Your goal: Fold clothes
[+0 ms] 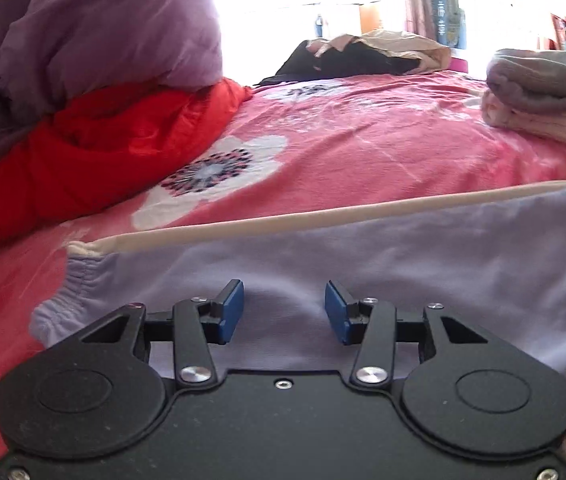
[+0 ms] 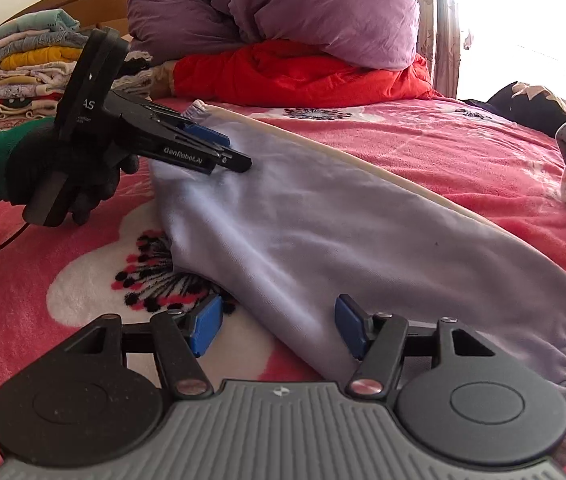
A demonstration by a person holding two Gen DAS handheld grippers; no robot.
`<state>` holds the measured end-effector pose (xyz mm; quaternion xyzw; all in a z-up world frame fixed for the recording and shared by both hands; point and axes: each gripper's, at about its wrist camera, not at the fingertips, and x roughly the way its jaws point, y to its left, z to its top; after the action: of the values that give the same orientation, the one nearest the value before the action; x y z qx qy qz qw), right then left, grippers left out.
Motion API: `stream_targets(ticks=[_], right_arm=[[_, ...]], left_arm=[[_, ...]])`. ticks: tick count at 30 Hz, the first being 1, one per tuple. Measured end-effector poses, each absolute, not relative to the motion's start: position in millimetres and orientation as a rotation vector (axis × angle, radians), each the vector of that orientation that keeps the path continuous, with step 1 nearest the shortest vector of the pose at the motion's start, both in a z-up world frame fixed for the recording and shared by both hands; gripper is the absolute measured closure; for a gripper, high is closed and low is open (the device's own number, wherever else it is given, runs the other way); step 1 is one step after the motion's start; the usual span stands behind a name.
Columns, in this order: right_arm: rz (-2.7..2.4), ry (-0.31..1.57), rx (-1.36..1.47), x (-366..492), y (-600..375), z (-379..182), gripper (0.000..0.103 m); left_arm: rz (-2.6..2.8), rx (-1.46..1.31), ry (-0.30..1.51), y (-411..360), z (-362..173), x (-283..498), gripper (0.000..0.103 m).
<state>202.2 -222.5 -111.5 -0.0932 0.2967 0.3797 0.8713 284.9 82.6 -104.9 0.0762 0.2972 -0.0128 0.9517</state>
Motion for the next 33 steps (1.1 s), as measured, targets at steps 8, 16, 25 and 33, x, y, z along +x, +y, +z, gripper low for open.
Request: stream_targets(ticks=[8,16,25,33], right_arm=[[0.799,0.628,-0.193,203,-223,-111,0.041],[0.800,0.586,-0.131,201,-233,-100,0.041],[0.703,0.547,-0.051,209,-255,-90,0.040],[0.616,0.556,-0.026,223,-270,-94,0.040]], left_arm=[[0.166,-0.024,0.640,161,-93,299,0.060],[0.234,-0.464,0.561,203,-80,225,0.057],[0.174,-0.945,0.575,239,-119,205,0.051],[0.138,-1.065,0.525,255,-136,244,0.051]])
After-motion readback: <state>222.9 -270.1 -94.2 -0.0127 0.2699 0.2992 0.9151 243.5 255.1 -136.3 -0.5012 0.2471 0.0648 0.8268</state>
